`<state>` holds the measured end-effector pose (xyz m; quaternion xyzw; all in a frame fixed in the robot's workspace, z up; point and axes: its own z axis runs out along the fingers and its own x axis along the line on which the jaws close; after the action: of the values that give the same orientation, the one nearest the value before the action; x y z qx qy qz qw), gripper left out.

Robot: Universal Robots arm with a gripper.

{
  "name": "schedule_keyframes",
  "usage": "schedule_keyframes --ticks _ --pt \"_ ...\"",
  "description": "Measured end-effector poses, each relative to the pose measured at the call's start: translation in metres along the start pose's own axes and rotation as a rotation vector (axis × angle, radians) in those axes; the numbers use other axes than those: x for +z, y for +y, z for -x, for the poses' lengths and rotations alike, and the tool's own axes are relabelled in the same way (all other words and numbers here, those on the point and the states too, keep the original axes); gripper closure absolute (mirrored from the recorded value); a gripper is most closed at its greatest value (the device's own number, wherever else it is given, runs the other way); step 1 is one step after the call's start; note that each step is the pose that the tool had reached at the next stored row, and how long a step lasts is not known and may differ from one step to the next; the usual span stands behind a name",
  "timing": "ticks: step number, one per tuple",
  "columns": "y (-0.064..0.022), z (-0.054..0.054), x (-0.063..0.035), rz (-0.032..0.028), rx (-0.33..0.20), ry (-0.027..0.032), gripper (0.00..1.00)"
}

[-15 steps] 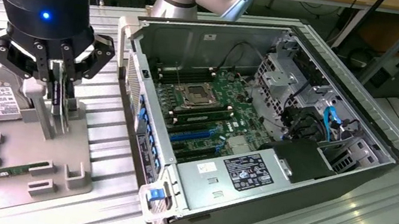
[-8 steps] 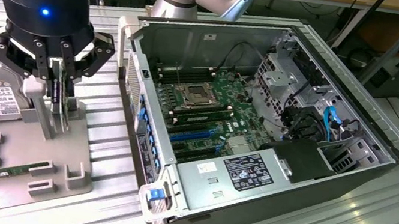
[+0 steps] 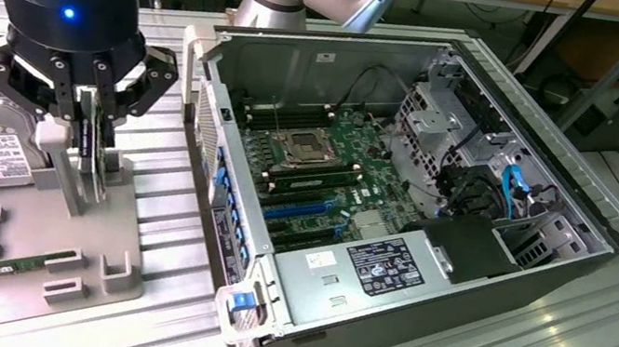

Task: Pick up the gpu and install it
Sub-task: 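Pick up the gpu and move the gpu toward the slot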

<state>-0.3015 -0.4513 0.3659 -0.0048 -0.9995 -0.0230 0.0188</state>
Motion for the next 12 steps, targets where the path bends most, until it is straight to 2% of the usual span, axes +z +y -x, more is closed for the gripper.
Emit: schedule_keyframes --ticks 12 --pt "0.0 -0.0002 -0.0049 0.0001 0.0 0.0 0.73"
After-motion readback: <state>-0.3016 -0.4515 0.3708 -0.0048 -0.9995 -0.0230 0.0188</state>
